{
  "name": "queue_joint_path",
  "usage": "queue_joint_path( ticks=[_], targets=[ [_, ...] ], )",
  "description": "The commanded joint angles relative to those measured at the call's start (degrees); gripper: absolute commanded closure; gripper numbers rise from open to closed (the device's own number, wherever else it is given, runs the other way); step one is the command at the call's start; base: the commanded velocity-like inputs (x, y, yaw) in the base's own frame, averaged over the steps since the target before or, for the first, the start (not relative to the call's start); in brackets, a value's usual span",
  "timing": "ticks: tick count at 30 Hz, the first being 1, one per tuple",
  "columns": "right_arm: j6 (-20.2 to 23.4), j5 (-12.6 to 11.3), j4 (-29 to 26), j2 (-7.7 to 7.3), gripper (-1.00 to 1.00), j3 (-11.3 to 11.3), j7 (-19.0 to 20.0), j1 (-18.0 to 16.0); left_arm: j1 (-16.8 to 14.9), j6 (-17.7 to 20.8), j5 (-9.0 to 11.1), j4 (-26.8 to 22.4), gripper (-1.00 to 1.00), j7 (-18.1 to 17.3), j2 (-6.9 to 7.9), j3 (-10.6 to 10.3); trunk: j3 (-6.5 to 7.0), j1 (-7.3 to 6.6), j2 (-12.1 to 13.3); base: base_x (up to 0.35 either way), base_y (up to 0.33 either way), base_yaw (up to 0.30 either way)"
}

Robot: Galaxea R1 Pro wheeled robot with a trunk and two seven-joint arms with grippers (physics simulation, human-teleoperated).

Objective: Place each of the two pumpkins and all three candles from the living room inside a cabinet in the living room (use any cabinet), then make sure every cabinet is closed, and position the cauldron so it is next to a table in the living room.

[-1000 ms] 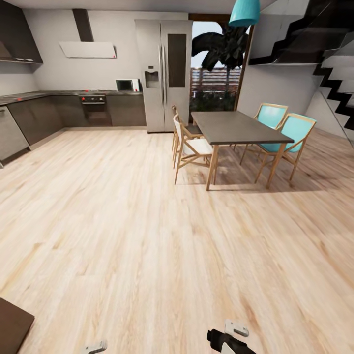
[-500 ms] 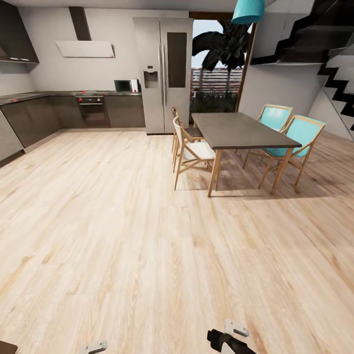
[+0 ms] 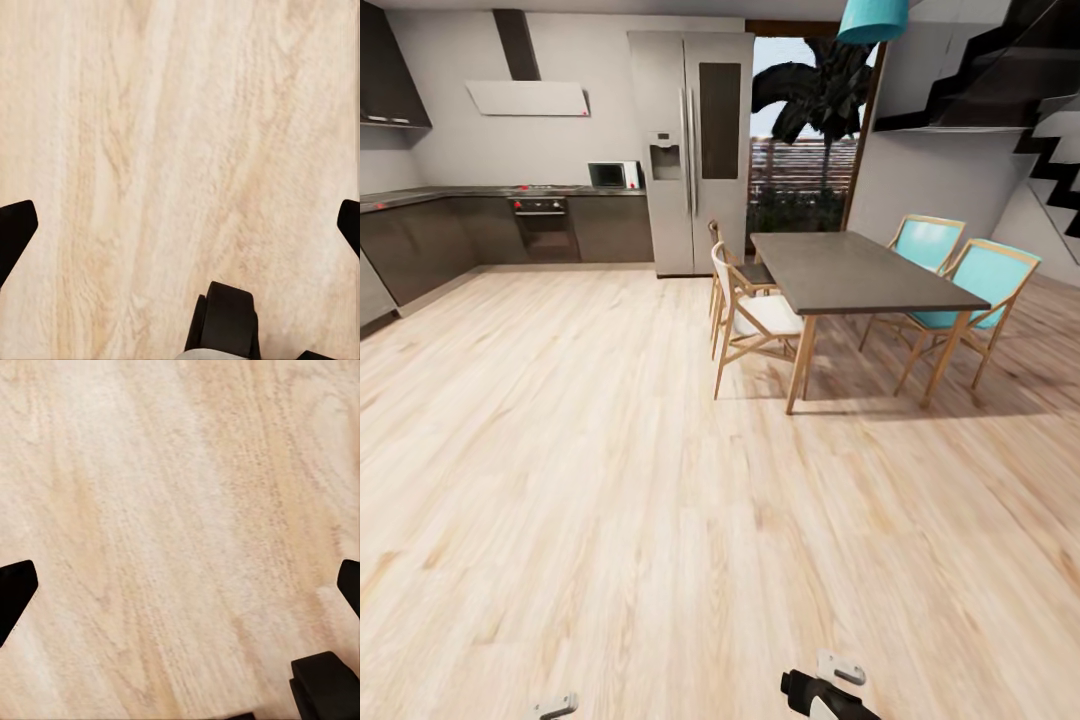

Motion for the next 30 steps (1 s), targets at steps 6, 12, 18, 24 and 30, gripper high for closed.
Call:
queue_joint_path(
  ticks=[6, 12, 18, 24, 30],
  targets=[
    [0.31, 0.01, 0.0, 0.01, -1.0, 0.0, -0.07, 0.0, 0.0, -0.04, -0.02, 0.0, -1.0, 0.0, -0.03, -0.01, 0.0, 0.0, 0.0, 0.059, 0.0, 0.009],
    [0.39, 0.06, 0.0, 0.01, -1.0, 0.08, -0.08, 0.0, 0.05, -1.01, -0.02, 0.0, -1.0, 0.0, -0.03, -0.01, 0.0, 0.0, 0.0, 0.005, 0.0, 0.191],
    [0.46, 0.07, 0.0, 0.01, -1.0, 0.09, -0.08, 0.0, 0.07, -1.15, -0.02, 0.0, -1.0, 0.0, -0.03, -0.03, 0.0, 0.0, 0.0, 0.0, 0.0, 0.285],
    [0.47, 0.09, 0.0, 0.03, -1.0, 0.09, -0.08, 0.0, 0.09, -1.16, -0.02, 0.0, -1.0, 0.0, -0.03, -0.04, 0.0, 0.0, 0.0, 0.0, 0.0, 0.29],
    [0.5, 0.09, 0.0, 0.09, -1.0, 0.09, -0.08, 0.0, 0.09, -1.16, -0.02, 0.0, -1.0, 0.0, -0.07, -0.05, 0.0, 0.0, 0.0, 0.0, 0.0, 0.291]
  ],
)
